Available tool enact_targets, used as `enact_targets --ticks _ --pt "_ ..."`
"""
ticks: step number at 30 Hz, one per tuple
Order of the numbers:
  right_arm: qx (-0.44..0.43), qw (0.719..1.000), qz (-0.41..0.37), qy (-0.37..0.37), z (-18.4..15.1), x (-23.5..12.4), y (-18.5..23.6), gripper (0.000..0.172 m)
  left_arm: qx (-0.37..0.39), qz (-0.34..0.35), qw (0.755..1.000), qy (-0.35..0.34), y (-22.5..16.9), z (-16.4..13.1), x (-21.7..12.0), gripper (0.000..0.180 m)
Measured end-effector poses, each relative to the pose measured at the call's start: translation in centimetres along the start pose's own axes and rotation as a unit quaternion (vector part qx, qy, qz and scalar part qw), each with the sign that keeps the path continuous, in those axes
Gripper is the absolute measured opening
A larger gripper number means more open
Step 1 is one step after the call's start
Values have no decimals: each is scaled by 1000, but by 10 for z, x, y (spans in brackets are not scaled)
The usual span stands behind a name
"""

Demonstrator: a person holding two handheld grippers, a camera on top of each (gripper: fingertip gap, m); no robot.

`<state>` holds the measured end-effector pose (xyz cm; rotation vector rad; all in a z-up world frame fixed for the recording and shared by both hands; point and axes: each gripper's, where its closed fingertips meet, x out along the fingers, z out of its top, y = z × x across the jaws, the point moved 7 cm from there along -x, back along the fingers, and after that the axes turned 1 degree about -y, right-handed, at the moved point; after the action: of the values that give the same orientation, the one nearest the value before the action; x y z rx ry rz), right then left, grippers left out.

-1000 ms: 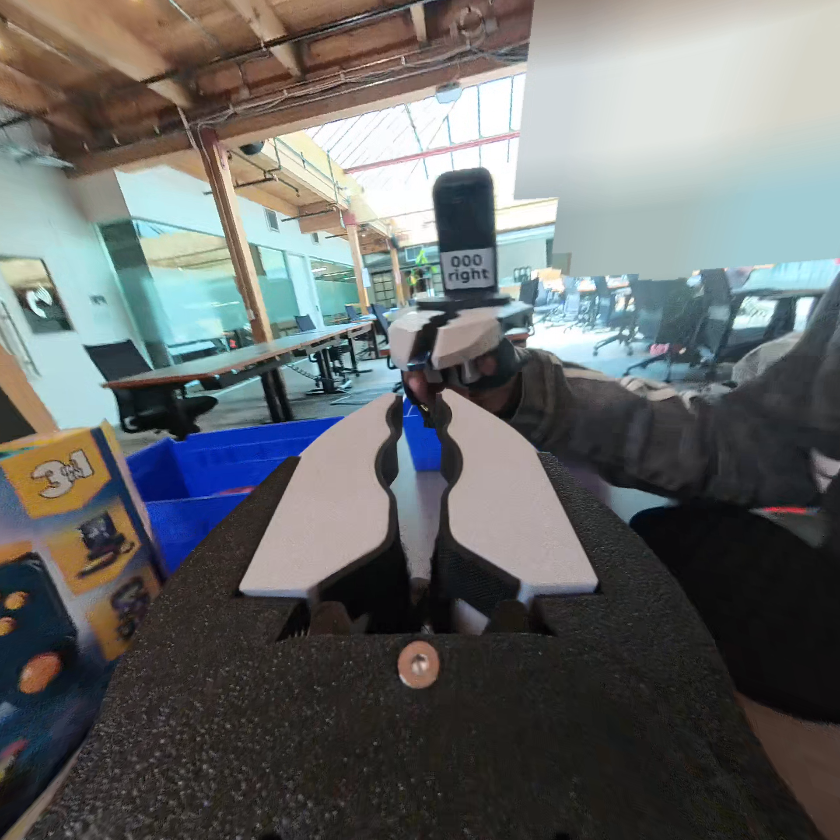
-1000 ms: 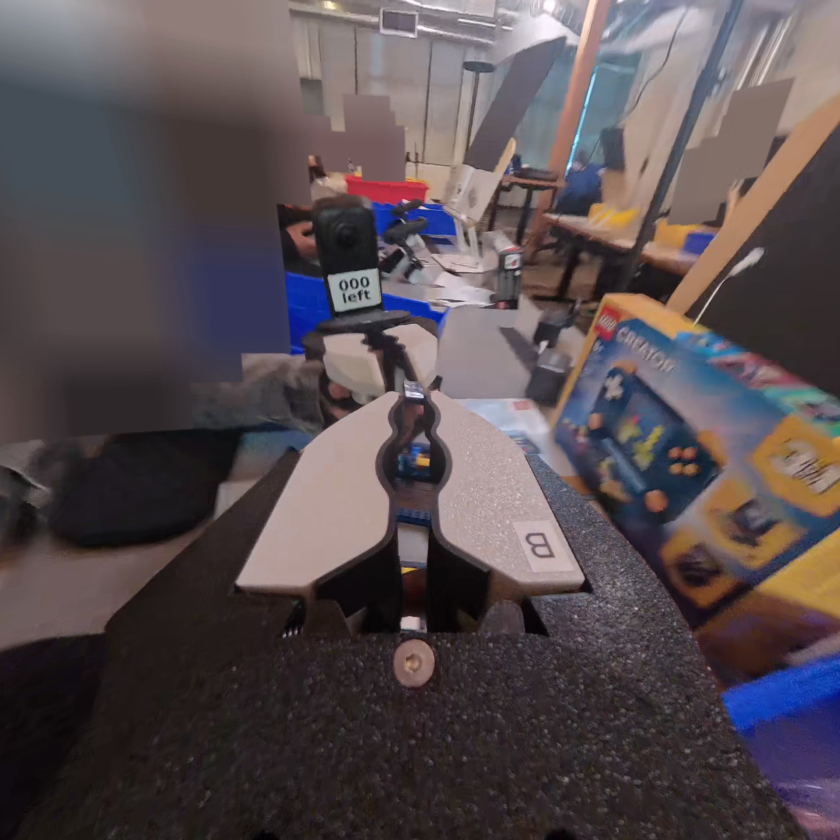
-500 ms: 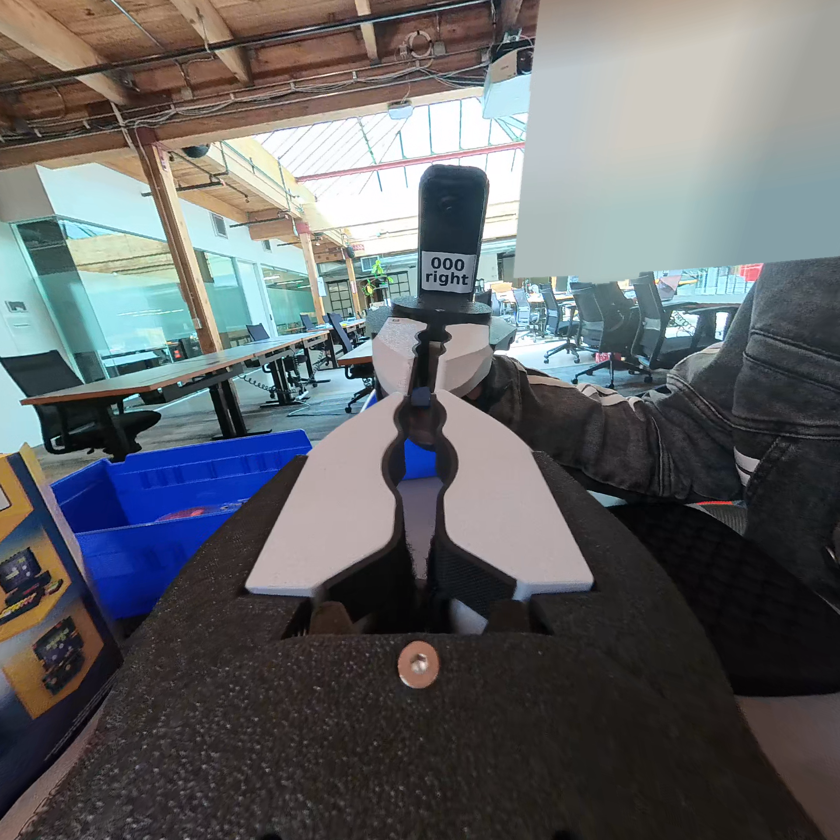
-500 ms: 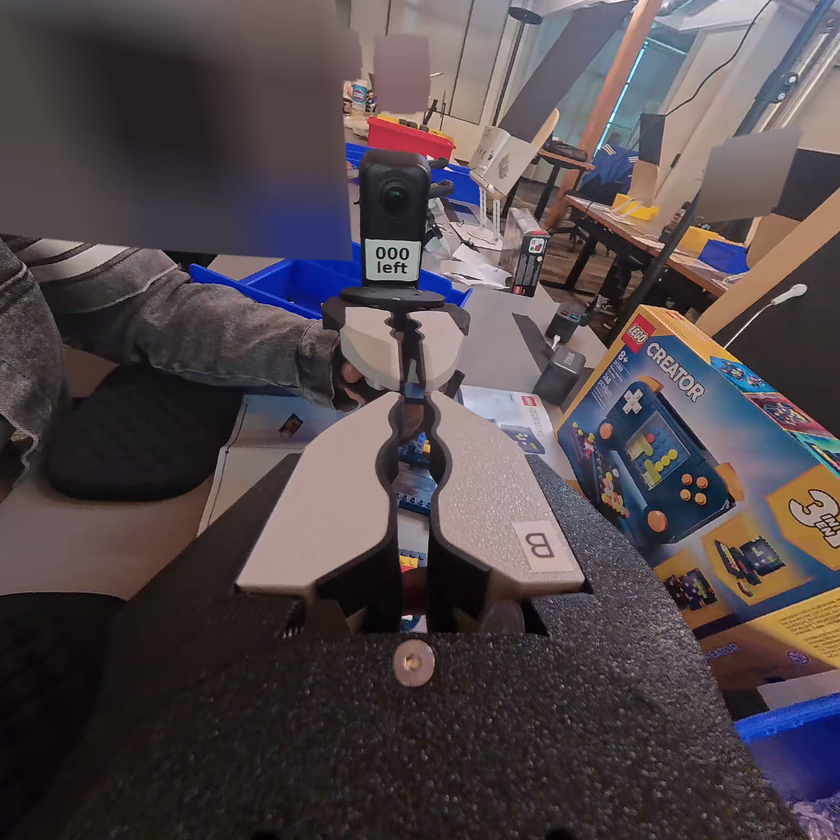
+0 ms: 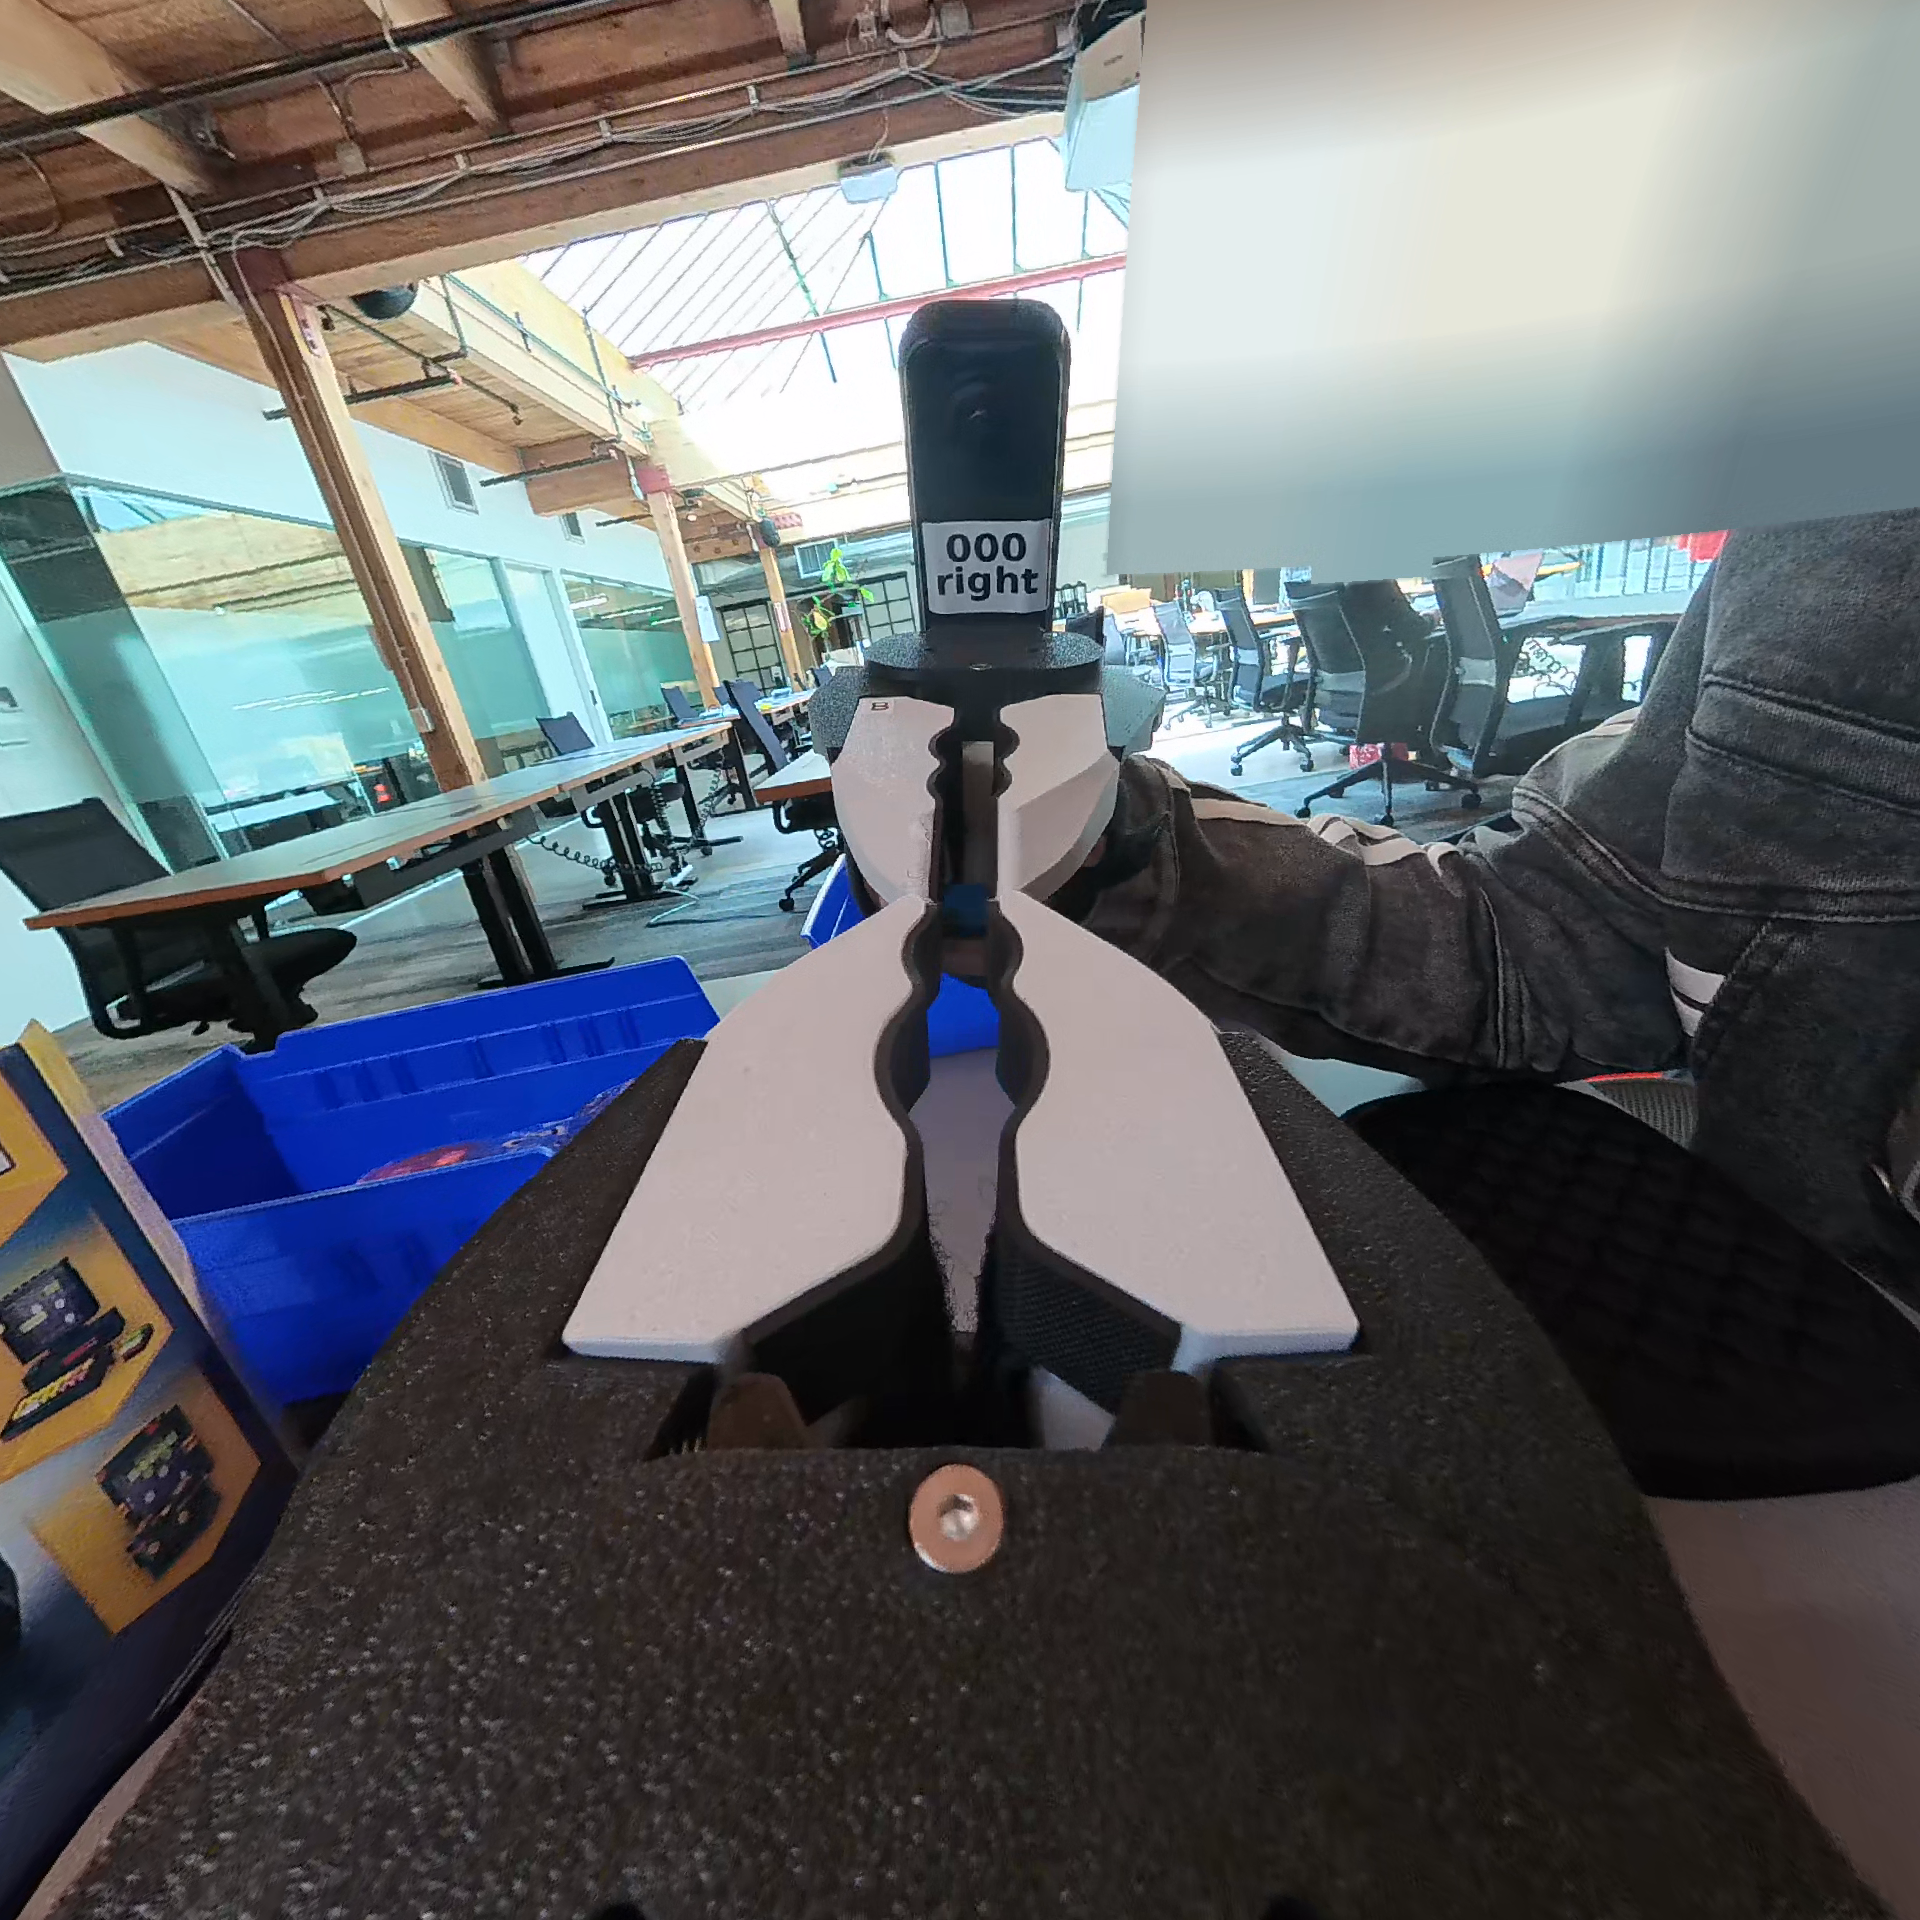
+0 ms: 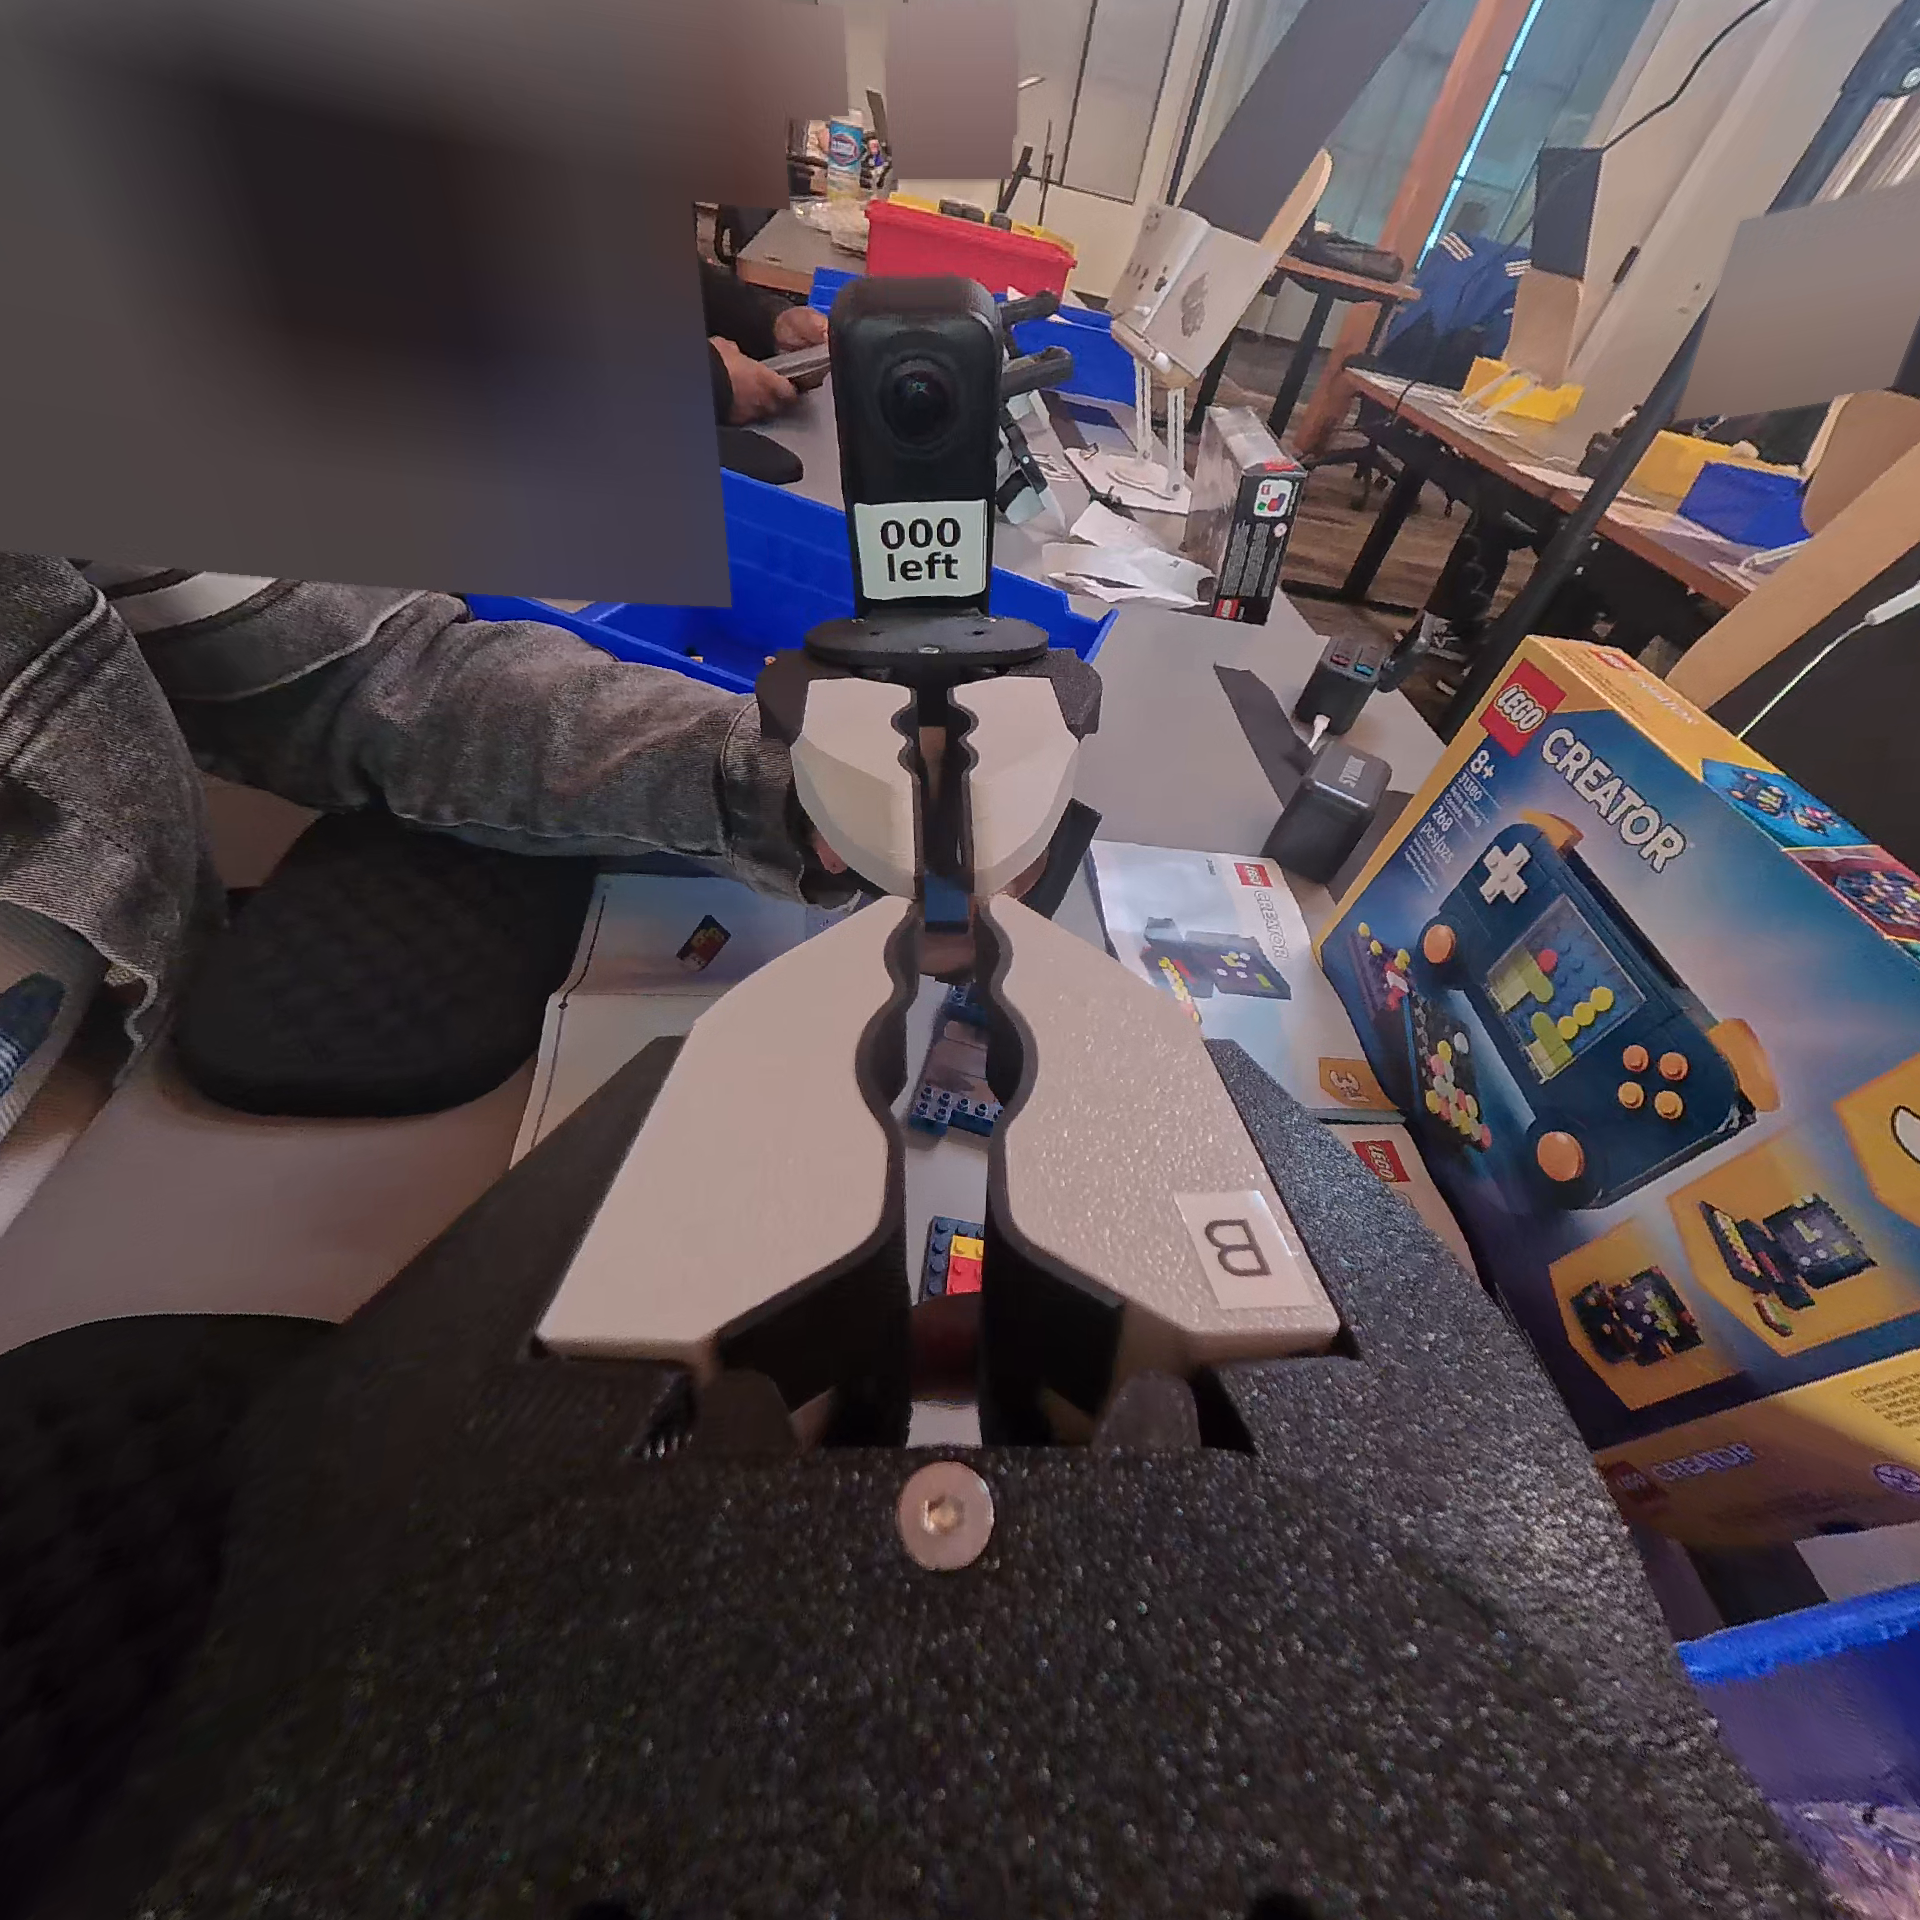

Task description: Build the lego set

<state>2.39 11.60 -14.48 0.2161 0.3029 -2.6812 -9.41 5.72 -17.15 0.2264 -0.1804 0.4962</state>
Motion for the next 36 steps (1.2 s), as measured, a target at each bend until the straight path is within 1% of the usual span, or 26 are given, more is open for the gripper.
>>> enact_targets --ticks 7,9,10,11,12,13,14,15,16,17,20,23,25,28,31,33,35,36 --pt "-8 1000 -7 10 -2 0 -1 8 7 4 1000 13 1 -2 0 8" --pt "-14 1000 -15 15 -3 -1 -2 8 10 13 1000 22 2 -3 1 8" --pt "-15 1000 -18 18 -3 -1 -3 8 10 22 999 32 3 -4 0 12" --pt "-16 999 -21 21 -3 -3 -3 8 9 30 998 50 6 -7 -1 16" --pt "-16 999 -25 22 -3 -5 -4 8 3 37 996 83 9 -12 -2 21" --pt "-16 999 -31 22 -2 -8 -5 8 -6 43 990 135 13 -21 -3 28" --pt "-17 999 -37 21 -1 -12 -6 8 -16 41 978 202 15 -33 -5 37" --pt "-19 999 -41 20 1 -15 -7 8 -33 29 961 273 14 -46 -7 45" --pt "-21 999 -46 20 2 -18 -7 8 -46 24 942 333 13 -58 -8 46" --pt "-25 998 -51 19 4 -20 -7 8 -47 31 926 374 13 -69 -9 49" --pt "-37 998 -53 11 10 -25 -4 8 -50 30 888 457 8 -94 -6 49" --pt "-46 997 -54 12 14 -26 -1 8 -36 33 846 530 6 -114 -9 50" --pt "-48 997 -53 10 15 -25 0 8 -35 27 831 555 6 -124 -12 50" --pt "-51 997 -53 9 17 -26 1 8 -47 19 822 567 8 -132 -11 50" --pt "-54 997 -53 4 20 -27 3 8 -97 0 820 564 12 -136 -9 48" --pt "-57 997 -55 0 22 -27 4 8 -96 4 822 561 16 -137 -9 34" --pt "-60 997 -56 -1 23 -29 5 8 -94 9 816 570 18 -136 -9 34" --pt "-61 996 -57 -1 24 -30 6 8 -91 24 814 573 18 -135 -9 34"
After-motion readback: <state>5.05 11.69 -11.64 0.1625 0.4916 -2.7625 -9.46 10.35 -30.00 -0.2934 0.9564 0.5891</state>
